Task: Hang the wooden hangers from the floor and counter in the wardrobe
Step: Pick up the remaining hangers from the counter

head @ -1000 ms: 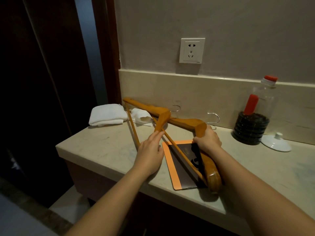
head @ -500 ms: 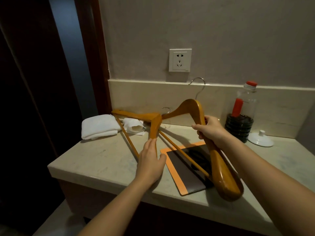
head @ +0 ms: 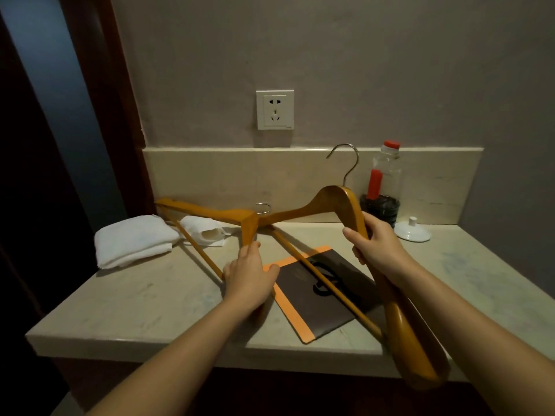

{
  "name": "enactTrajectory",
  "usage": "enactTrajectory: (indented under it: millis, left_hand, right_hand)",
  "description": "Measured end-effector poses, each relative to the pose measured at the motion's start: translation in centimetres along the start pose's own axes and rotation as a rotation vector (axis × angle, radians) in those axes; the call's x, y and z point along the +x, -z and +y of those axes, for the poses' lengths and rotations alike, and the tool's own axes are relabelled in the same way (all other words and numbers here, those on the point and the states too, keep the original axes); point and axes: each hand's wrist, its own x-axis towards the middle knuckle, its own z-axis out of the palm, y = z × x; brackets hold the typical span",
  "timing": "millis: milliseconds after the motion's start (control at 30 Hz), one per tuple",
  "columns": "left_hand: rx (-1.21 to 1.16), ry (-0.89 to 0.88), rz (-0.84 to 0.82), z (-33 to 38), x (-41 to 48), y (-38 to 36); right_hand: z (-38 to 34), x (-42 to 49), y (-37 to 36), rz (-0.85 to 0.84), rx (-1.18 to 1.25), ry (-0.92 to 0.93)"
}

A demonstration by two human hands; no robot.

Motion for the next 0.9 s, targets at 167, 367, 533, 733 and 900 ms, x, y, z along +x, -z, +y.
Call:
enactTrajectory:
  millis: [167,367,533,733,900]
  left_hand:
    - [0.314,-0.070,0.060,0.0,3.9,0.1]
    - [0.247,0.106,-0.013,0.3,7.4,-0.5]
    - [0.028,0.172,-0.028,-0.2,8.1,-0.9]
    - [-0.340,0.161,0.016,-0.6,7.3,1.1]
    - [-0.713,0.174,0.015,-0.8,4.4,4.5]
  right_hand:
    - [1.5,0.2,0.0,0.066,-0.051,-0.043]
    - [2.0,0.5,-0.3,0.091,-0.090,-0.053]
    - [2.0,0.4,-0.1,0.114,-0.119,-0.054]
    - [0.8,-0.2,-0.4,0.140,-0.198,0.031]
    - [-0.2,-0.9,-0.5,0.137,-0.195,0.073]
